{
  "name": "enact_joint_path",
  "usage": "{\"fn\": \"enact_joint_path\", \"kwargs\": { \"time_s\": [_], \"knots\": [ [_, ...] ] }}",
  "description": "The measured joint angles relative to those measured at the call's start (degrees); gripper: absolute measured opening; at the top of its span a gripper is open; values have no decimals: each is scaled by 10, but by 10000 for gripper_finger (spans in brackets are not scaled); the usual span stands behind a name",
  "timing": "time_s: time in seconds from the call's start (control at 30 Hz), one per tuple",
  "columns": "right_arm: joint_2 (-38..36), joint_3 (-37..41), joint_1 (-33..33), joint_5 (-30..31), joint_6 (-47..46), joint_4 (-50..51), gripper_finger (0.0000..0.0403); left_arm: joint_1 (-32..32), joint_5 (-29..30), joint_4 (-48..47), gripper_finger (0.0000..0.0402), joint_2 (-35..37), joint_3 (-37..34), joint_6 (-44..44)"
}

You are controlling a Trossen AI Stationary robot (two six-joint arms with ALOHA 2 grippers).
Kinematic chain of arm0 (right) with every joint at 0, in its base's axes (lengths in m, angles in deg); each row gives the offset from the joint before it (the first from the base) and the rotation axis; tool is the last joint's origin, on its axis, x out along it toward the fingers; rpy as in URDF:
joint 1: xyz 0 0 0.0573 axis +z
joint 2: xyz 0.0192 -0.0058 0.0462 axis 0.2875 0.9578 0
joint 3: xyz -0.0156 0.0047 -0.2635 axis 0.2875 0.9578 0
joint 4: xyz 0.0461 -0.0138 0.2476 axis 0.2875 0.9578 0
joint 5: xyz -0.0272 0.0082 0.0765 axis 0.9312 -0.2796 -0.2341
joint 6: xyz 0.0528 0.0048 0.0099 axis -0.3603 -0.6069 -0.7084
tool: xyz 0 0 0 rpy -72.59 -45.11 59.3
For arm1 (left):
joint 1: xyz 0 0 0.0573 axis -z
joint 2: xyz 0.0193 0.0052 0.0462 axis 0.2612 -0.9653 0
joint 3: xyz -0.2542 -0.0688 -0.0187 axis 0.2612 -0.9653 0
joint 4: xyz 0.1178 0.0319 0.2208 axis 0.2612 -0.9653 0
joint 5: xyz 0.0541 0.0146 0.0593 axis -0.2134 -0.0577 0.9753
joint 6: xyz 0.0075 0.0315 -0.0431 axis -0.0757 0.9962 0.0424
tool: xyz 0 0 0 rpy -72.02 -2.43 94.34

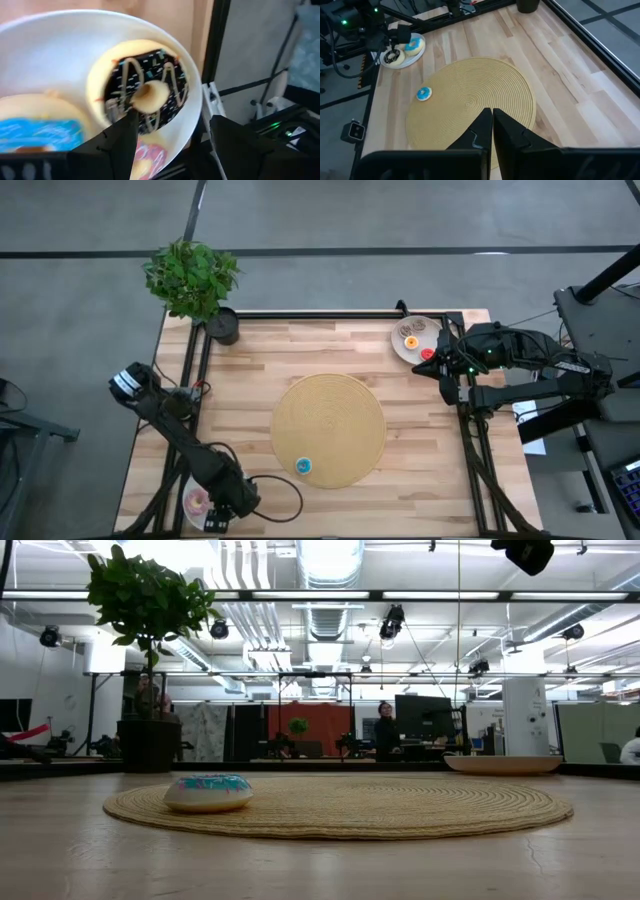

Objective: Pick & Place donuts
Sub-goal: Put the small blue donut on the gray plate

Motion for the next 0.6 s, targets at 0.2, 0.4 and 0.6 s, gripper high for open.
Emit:
{"fn": "enact_joint_path", "kwargs": {
  "time_s": [0.2,0.4,0.6],
  "knots": [
    [0,0,0,0,0,0,9,-23,31,-93,218,0,51,61],
    [0,0,0,0,0,0,9,-57,108,-189,218,0,101,118],
    [0,0,0,0,2,0,9,-102,179,-208,218,0,150,182]
  ]
}}
